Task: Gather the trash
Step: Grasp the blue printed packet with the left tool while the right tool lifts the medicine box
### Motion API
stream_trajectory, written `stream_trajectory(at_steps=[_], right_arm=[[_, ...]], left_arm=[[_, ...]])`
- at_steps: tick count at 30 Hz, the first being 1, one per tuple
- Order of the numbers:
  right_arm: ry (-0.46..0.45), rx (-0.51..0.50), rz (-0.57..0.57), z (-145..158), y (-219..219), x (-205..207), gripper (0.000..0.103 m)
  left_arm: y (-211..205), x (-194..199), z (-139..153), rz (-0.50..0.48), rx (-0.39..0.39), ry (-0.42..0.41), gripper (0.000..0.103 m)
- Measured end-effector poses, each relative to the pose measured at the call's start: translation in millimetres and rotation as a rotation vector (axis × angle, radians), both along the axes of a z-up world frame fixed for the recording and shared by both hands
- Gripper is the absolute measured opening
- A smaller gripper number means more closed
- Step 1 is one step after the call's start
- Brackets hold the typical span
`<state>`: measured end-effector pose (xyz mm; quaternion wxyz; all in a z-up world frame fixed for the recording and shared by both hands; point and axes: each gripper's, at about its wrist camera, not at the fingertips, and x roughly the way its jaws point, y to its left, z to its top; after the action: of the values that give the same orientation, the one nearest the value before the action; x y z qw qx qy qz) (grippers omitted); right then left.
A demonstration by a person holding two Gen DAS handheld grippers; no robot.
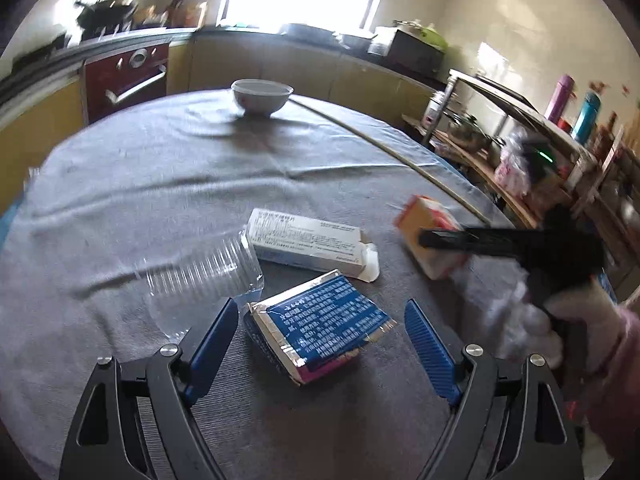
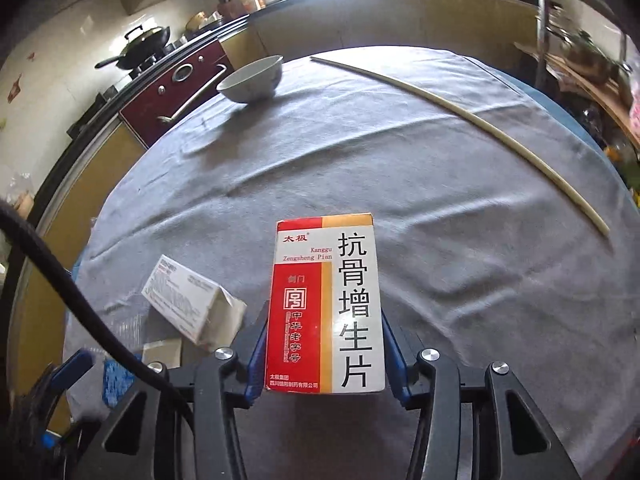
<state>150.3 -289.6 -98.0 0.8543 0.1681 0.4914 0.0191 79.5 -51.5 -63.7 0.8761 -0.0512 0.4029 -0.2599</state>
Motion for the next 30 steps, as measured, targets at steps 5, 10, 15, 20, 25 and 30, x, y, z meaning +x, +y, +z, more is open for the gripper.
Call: stream_trajectory(at_steps=[5,10,15,20,25,30], right_arm=[[-0.021,0.061,-0.018,3.9,-18.1,-33.9,0.051],[-0.065,0.080,-0.042,9.4,-29.9,-63.3,0.051],[-0.097,0.077,-0.058,16.0,-47.1,-88.3,0.051],[-0.119,0.085,-0.074,20.7,-67.1,-117.5,0.051],[-0.116,0.114,-0.096,15.2,-81.1,-147.4,0.051],[-0.102,0.142,-0.114,9.7,-88.0,-167.6,0.051]], left_arm=[[-2.3,4.0,-9.0,0.030,-0.071,0.061,0.085],[-20.4,-9.9,-8.0,-0.018,-0.135,0.104,0.085],[-44.3,-45.8,3.6,-0.110,-0.100,0.086,0.085],[-45.8,-56.5,25.1,-0.096,0.033,-0.042,0.085],[-55.5,-34.0,34.5,-0.149,0.140,-0.120,0.085],[-81.5,-11.1,19.0,-0.340,0.278,-0.103,0.085]])
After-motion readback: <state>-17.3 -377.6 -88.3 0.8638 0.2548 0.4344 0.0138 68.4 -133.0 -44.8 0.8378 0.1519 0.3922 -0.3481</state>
